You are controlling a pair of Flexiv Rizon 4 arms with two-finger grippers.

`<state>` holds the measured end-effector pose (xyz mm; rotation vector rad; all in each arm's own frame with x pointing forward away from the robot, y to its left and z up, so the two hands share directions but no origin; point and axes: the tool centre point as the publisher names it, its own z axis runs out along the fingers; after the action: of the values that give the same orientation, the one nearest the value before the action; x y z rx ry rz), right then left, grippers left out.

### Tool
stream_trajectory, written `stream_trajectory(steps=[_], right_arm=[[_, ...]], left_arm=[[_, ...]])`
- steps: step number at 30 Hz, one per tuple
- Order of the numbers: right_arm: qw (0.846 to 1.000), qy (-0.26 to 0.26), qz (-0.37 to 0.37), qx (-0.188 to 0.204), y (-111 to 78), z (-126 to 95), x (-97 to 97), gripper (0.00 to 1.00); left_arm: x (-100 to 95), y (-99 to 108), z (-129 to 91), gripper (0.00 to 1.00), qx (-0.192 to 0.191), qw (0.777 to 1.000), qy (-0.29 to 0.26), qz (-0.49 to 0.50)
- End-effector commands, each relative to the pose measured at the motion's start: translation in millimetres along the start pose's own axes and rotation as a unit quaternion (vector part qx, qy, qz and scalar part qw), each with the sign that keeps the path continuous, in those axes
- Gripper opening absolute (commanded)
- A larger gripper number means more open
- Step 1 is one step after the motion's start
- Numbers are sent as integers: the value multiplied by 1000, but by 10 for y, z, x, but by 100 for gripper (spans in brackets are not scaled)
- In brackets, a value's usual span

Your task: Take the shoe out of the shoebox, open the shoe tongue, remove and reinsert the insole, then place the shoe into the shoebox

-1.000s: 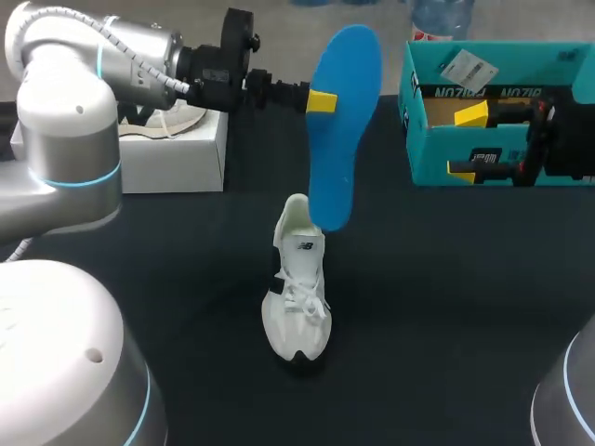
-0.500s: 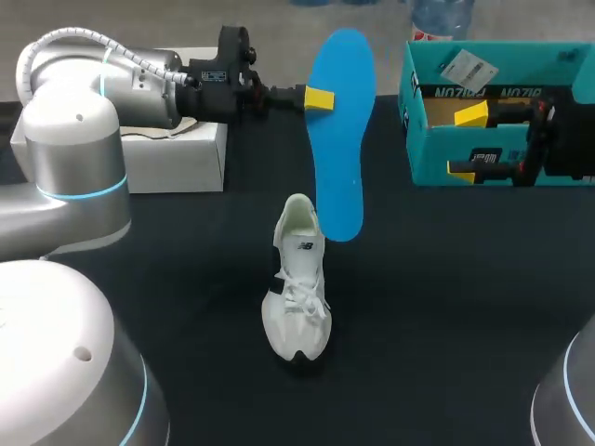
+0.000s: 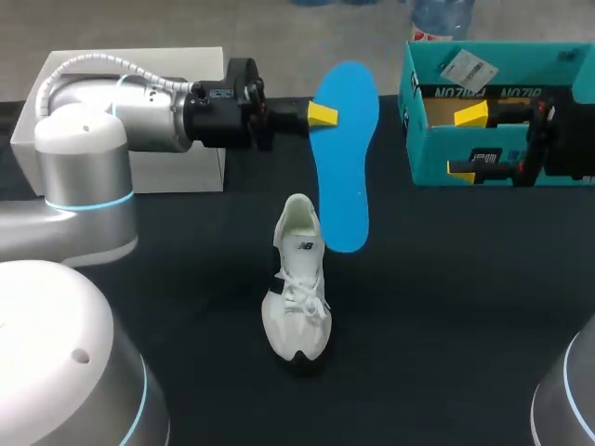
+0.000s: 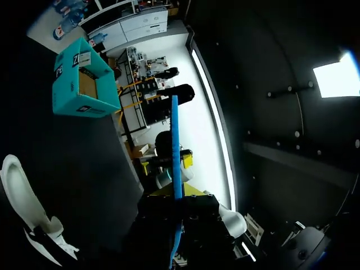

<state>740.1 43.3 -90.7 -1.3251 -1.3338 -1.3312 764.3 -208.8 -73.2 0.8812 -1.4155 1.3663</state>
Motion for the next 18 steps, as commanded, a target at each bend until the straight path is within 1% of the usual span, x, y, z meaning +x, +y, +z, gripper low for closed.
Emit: stream_trajectory(steps=[1,3,5,7,10,18], right_arm=[[999,-49,5,1,17,17,99,100],[996,-87,5,1,29,57,204,100],[993,-119,-3,-7,29,100,315,100],[989,-145,-6,-14,20,155,403,100],[984,-180,-10,-12,13,252,506,100],[971,-239,-11,-8,-15,394,696,100]], left_arm=[[-57,-63,15,0,-3,1000,-3,2],[-75,-68,25,0,0,1000,-6,-6],[-100,-73,38,0,1,1000,-10,-8],[-133,-82,44,0,5,1000,-19,-15],[-157,-107,45,0,12,999,-20,-24],[-167,-169,42,0,27,999,-28,-38]])
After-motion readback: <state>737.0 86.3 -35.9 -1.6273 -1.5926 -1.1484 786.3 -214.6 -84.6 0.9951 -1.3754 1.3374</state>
